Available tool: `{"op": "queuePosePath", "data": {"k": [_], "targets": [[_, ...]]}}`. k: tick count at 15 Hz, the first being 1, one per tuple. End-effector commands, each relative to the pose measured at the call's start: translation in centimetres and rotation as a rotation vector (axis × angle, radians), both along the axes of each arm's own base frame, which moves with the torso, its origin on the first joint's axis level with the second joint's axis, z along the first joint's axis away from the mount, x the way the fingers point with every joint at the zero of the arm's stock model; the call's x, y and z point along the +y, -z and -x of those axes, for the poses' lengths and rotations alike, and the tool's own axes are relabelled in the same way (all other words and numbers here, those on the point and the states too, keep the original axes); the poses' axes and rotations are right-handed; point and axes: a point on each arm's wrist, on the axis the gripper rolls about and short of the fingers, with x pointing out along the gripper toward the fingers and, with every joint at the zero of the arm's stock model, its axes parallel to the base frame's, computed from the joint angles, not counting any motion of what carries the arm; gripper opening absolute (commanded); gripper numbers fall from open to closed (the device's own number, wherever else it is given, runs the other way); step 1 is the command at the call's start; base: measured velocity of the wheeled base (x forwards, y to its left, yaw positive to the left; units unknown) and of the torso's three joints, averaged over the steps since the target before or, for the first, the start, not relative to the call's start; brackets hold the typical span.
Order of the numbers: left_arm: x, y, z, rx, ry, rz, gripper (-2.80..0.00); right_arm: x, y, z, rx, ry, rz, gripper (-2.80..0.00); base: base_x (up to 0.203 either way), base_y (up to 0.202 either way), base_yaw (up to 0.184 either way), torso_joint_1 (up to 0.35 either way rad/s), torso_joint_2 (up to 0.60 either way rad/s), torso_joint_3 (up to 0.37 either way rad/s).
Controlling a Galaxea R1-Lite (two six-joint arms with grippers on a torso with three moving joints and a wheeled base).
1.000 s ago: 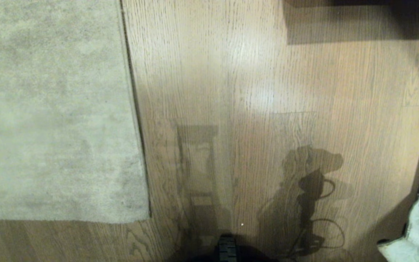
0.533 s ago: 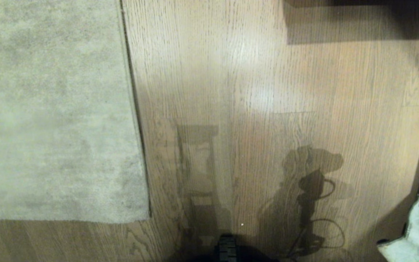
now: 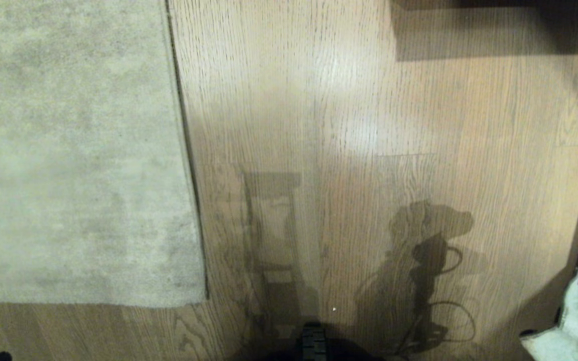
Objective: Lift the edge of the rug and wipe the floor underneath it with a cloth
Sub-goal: Lift up the carpet
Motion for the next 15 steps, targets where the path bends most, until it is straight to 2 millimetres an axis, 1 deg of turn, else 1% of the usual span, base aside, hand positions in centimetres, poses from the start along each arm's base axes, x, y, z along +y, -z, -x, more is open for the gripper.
{"op": "queuePosePath", "data": {"k": [1,4,7,9,13,15], "targets": [[-0.3,-1.1,-3.5,0.180,0.013,-0.013,-2.80,0.0,0.0,0.0,0.000,-0.001,0.000,-2.80,0.000,0.000,0.000,0.000,0.00,0.000],[-0.6,-1.9,-7.1,0.325,0.017,-0.025,-2.80,0.0,0.0,0.0,0.000,-0.001,0.000,-2.80,0.000,0.000,0.000,0.000,0.00,0.000],[-0.8,-1.5,-10.0,0.447,0.014,-0.034,-2.80,0.0,0.0,0.0,0.000,-0.001,0.000,-2.80,0.000,0.000,0.000,0.000,0.00,0.000],[-0.9,-0.7,-11.1,0.520,0.016,-0.041,-2.80,0.0,0.0,0.0,0.000,-0.001,0.000,-2.80,0.000,0.000,0.000,0.000,0.00,0.000],[-1.1,1.0,-12.6,0.646,0.018,-0.057,-2.80,0.0,0.0,0.0,0.000,-0.001,0.000,-2.80,0.000,0.000,0.000,0.000,0.00,0.000],[-1.2,1.4,-13.2,0.679,0.024,-0.066,-2.80,0.0,0.0,0.0,0.000,-0.001,0.000,-2.80,0.000,0.000,0.000,0.000,0.00,0.000]]}}
